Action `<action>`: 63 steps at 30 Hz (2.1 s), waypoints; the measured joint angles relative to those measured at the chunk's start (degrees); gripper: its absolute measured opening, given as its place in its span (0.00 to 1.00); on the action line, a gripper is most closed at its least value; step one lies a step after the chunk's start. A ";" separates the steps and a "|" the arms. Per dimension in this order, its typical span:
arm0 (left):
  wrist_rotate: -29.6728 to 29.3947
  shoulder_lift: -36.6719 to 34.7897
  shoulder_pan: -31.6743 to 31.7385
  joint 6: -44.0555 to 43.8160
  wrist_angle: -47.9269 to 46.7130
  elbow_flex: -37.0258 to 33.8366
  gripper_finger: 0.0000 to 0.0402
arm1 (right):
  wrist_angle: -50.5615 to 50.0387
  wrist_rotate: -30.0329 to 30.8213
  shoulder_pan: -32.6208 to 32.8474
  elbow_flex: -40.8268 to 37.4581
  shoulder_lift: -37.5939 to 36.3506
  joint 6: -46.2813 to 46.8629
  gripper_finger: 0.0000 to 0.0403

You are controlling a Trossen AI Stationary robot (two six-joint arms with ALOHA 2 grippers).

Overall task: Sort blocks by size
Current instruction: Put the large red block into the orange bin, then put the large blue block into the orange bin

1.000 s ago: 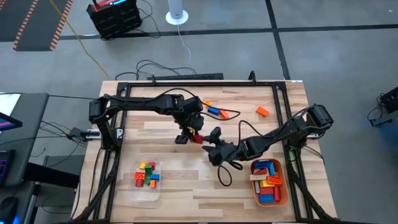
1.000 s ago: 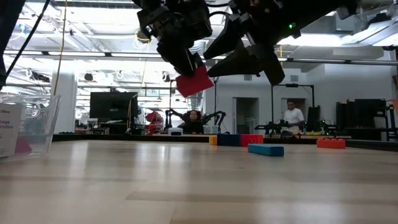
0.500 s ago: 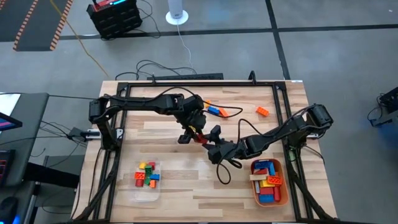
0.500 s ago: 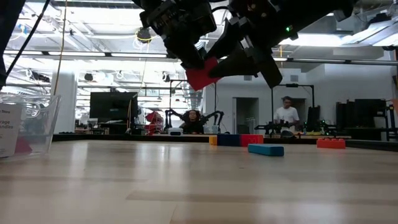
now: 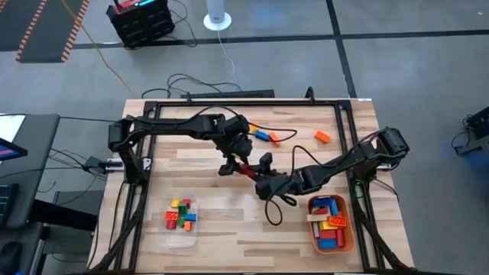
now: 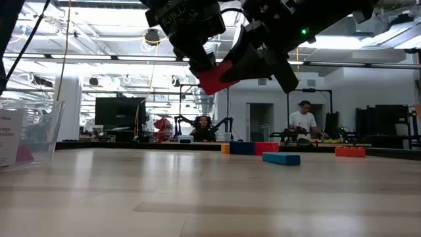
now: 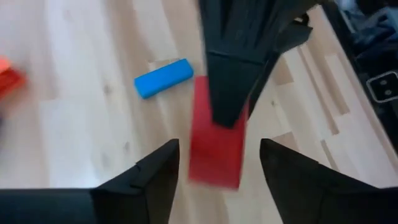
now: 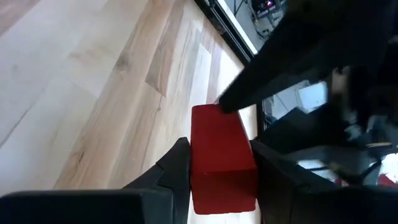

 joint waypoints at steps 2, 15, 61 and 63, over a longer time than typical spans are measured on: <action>-1.14 -1.70 0.66 -0.18 -2.10 0.00 0.56 | -1.08 0.02 0.37 0.00 0.00 1.96 0.39; -23.43 -17.76 -8.37 -6.79 -3.58 -9.63 0.58 | -59.22 -16.45 12.03 16.91 -11.71 57.36 0.41; -33.50 -30.76 -12.82 -17.70 14.07 -30.12 0.57 | -58.77 -10.98 1.71 7.70 -11.96 89.02 0.57; -36.45 -31.00 -14.08 -17.93 14.72 -30.45 0.57 | -49.79 -11.05 -0.60 5.27 -8.72 85.32 0.57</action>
